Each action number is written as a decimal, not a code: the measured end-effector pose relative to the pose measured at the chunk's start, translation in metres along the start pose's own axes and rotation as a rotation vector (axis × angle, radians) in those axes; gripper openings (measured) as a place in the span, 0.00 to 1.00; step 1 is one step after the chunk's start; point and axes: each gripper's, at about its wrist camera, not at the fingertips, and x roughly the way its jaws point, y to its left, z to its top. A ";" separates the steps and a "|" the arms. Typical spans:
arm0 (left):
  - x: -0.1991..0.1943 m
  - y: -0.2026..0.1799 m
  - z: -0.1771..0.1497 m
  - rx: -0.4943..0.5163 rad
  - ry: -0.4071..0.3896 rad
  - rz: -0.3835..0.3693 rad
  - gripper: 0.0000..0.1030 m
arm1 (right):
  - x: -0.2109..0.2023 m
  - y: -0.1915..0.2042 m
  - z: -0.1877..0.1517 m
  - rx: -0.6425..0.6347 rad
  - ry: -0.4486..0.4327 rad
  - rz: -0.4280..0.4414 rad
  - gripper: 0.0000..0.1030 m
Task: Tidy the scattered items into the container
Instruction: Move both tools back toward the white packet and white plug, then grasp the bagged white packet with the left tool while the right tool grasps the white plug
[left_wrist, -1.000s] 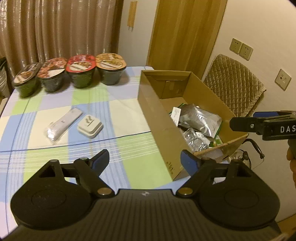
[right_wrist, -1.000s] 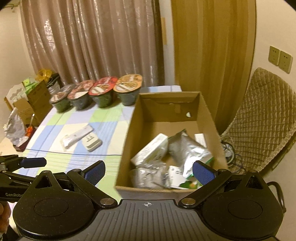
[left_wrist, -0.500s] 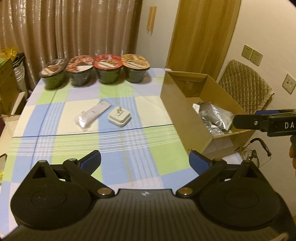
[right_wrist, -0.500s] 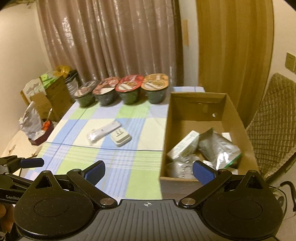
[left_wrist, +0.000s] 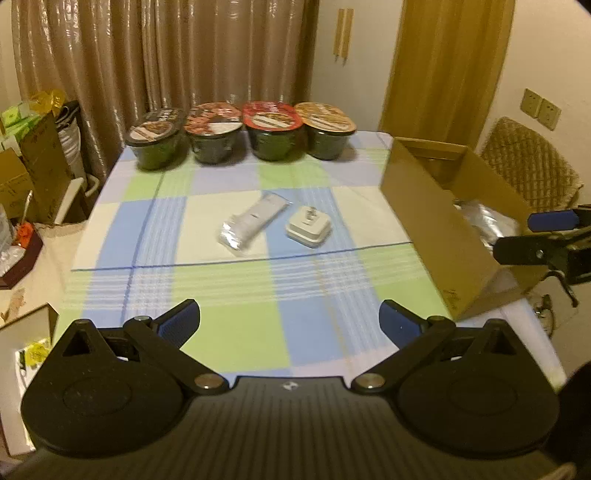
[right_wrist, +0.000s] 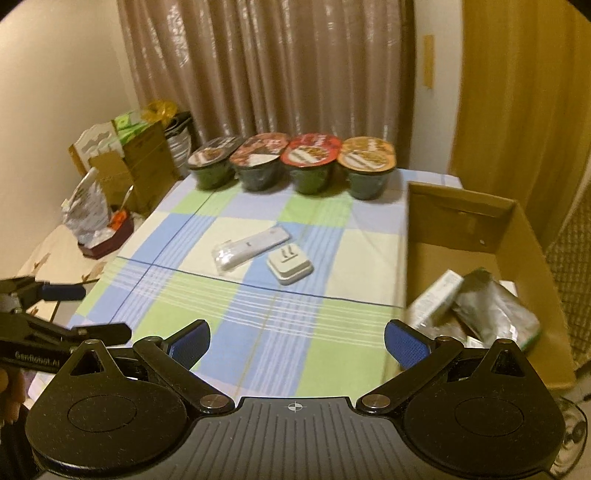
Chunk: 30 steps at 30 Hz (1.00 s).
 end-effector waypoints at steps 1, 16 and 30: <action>0.004 0.005 0.002 0.008 -0.011 0.014 0.98 | 0.006 0.002 0.002 -0.006 0.005 0.006 1.00; 0.068 0.047 0.027 0.092 -0.008 0.046 0.98 | 0.107 0.012 0.036 -0.080 0.083 0.053 1.00; 0.156 0.067 0.069 0.254 0.041 -0.089 0.98 | 0.193 -0.001 0.060 -0.215 0.180 0.019 1.00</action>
